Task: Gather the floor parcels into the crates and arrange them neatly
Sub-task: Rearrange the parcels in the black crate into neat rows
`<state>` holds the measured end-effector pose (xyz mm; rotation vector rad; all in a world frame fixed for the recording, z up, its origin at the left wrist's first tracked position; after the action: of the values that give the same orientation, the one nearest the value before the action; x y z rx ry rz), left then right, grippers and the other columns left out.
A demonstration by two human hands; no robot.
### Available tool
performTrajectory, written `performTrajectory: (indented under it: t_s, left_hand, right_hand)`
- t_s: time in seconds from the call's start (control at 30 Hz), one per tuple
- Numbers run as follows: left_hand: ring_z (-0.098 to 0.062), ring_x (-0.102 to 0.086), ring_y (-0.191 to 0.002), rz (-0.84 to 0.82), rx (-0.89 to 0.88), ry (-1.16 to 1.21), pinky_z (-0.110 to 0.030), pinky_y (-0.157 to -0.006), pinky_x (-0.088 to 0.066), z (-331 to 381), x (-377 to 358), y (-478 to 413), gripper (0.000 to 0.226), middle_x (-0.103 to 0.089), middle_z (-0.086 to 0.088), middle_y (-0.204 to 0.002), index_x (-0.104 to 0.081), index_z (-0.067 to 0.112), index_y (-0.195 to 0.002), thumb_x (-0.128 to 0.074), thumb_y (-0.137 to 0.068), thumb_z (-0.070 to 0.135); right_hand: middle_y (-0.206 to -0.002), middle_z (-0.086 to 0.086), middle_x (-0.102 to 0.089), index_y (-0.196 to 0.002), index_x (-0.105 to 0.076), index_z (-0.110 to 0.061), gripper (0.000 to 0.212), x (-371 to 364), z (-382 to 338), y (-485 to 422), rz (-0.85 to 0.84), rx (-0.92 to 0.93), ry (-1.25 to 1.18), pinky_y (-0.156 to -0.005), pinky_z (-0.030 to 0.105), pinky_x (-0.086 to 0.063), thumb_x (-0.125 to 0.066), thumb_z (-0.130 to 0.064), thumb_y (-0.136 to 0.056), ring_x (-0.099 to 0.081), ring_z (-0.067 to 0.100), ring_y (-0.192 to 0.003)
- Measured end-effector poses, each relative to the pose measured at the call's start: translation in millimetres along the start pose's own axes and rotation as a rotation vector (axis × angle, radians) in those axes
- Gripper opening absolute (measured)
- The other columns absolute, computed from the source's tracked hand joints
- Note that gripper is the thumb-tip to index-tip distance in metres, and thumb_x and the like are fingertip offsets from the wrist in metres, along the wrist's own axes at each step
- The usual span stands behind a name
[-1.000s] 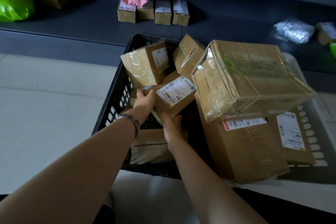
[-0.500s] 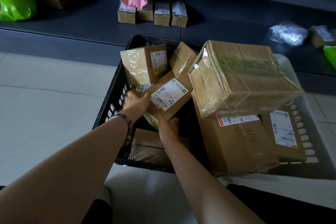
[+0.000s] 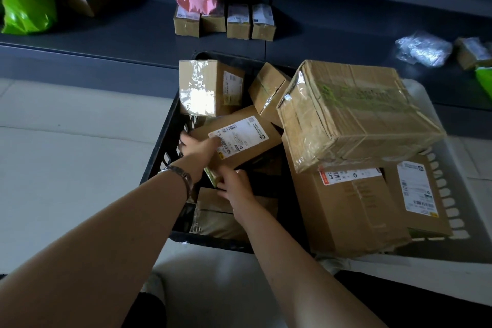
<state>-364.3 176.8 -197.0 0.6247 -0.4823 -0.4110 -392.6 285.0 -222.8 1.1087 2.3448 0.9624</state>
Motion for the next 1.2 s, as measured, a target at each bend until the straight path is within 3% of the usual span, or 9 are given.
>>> performTrajectory:
  t_s: [0.1, 0.23, 0.33, 0.4, 0.5, 0.73, 0.87, 1.0, 1.2]
  left_hand:
    - [-0.033, -0.052, -0.119, -0.037, 0.094, -0.146, -0.052, -0.087, -0.053, -26.8, -8.7, -33.2, 0.105, -0.047, -0.01, -0.134, -0.027, 0.025, -0.132, -0.068, -0.038, 0.049]
    - [-0.036, -0.064, -0.097, -0.133, 0.24, -0.06, -0.052, -0.055, -0.059, -15.9, -9.6, 3.5, 0.066, -0.054, -0.015, -0.117, -0.04, 0.012, -0.125, -0.07, -0.077, 0.044]
    - [-0.025, -0.064, -0.083, -0.258, 0.272, 0.0, -0.048, -0.071, -0.06, -20.1, -14.8, 18.3, 0.039, -0.059, -0.013, -0.091, -0.05, 0.005, -0.1, -0.057, -0.094, 0.042]
    - [-0.025, -0.065, -0.092, -0.197, 0.223, 0.06, -0.045, -0.082, -0.058, -21.8, -12.9, 5.9, 0.047, -0.063, -0.012, -0.1, -0.052, 0.005, -0.114, -0.069, -0.086, 0.04]
    - [-0.024, -0.067, -0.089, -0.05, 0.127, 0.175, -0.042, -0.083, -0.059, -21.3, -4.9, -5.4, 0.056, -0.065, -0.009, -0.102, -0.055, 0.006, -0.12, -0.08, -0.076, 0.03]
    - [-0.023, -0.064, -0.099, 0.11, 0.015, 0.396, -0.023, -0.066, -0.051, -33.6, -15.8, 1.0, 0.054, -0.058, -0.01, -0.124, -0.051, 0.015, -0.129, -0.069, -0.079, 0.008]
    - [-0.029, -0.051, -0.123, 0.184, -0.021, 0.047, -0.034, -0.098, -0.045, -39.1, -9.7, 7.9, 0.076, -0.042, -0.013, -0.139, -0.033, 0.008, -0.138, -0.076, -0.081, 0.035]
    - [-0.033, -0.052, -0.121, 0.166, -0.053, -0.273, -0.037, -0.093, -0.045, -40.5, -5.4, 17.0, 0.09, -0.046, -0.017, -0.136, -0.028, -0.001, -0.14, -0.063, -0.082, 0.059]
    - [-0.037, -0.022, -0.139, -0.07, -0.112, -0.868, -0.044, -0.11, -0.032, -59.2, -14.2, 25.8, 0.064, -0.016, -0.018, -0.15, -0.024, 0.005, -0.145, -0.057, -0.093, 0.025]
  right_hand:
    - [-0.1, -0.001, -0.062, -0.106, -0.052, -0.016, 0.022, 3.5, 4.9, -5.2, 0.014, 0.024, -0.022, -0.1, 0.041, -0.049, -0.064, -0.024, -0.089, -0.06, 0.019, -0.104]
    - [-0.107, 0.012, -0.066, -0.118, -0.055, -0.004, 0.035, 4.6, 5.9, -5.1, 0.023, 0.021, -0.172, -0.092, 0.043, -0.055, -0.063, -0.015, -0.086, -0.064, 0.02, -0.094]
    - [-0.104, 0.011, -0.068, -0.125, -0.054, -0.007, 0.051, 5.4, 10.8, -8.6, 0.023, 0.016, -0.219, -0.087, 0.049, -0.057, -0.064, -0.019, -0.076, -0.067, 0.018, -0.087]
    - [-0.114, 0.01, -0.069, -0.13, -0.052, -0.011, 0.061, 4.8, 9.5, -7.3, 0.001, 0.03, -0.15, -0.077, 0.035, -0.052, -0.064, -0.026, -0.071, -0.068, 0.02, -0.101]
    - [-0.123, 0.006, -0.065, -0.135, -0.047, -0.016, 0.07, 0.4, 0.8, -4.2, -0.036, 0.053, -0.072, -0.072, 0.026, -0.039, -0.06, -0.031, -0.068, -0.061, 0.019, -0.113]
    - [-0.148, -0.001, -0.045, -0.154, -0.024, -0.023, 0.067, 15.5, -1.0, -2.8, -0.043, 0.112, 0.034, -0.098, 0.03, -0.036, -0.054, -0.011, -0.094, -0.045, 0.02, -0.134]
    - [-0.144, 0.012, -0.044, -0.14, -0.044, -0.021, 0.054, 51.2, 13.9, -10.4, 0.239, 0.091, 0.412, -0.107, 0.044, -0.039, -0.059, -0.024, -0.089, -0.045, 0.031, -0.129]
    - [-0.16, 0.019, -0.005, -0.156, -0.012, -0.017, 0.078, 75.1, 29.4, -7.4, 0.246, -0.216, 0.606, -0.115, 0.046, -0.029, -0.058, -0.026, -0.094, -0.017, 0.041, -0.145]
    - [-0.155, 0.019, -0.029, -0.152, -0.024, -0.003, 0.058, 84.1, 30.8, -9.5, 0.186, -0.28, 0.461, -0.114, 0.036, -0.033, -0.048, -0.024, -0.103, -0.033, 0.035, -0.14]
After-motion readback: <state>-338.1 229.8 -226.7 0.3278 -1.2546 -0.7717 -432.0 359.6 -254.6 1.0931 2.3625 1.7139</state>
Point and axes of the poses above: each hand's wrist, its own y-axis away from the middle knuckle, its own x-axis out of the back of the hand, z = x × y, the point moved 3 cm from there along -y, towards the middle knuckle
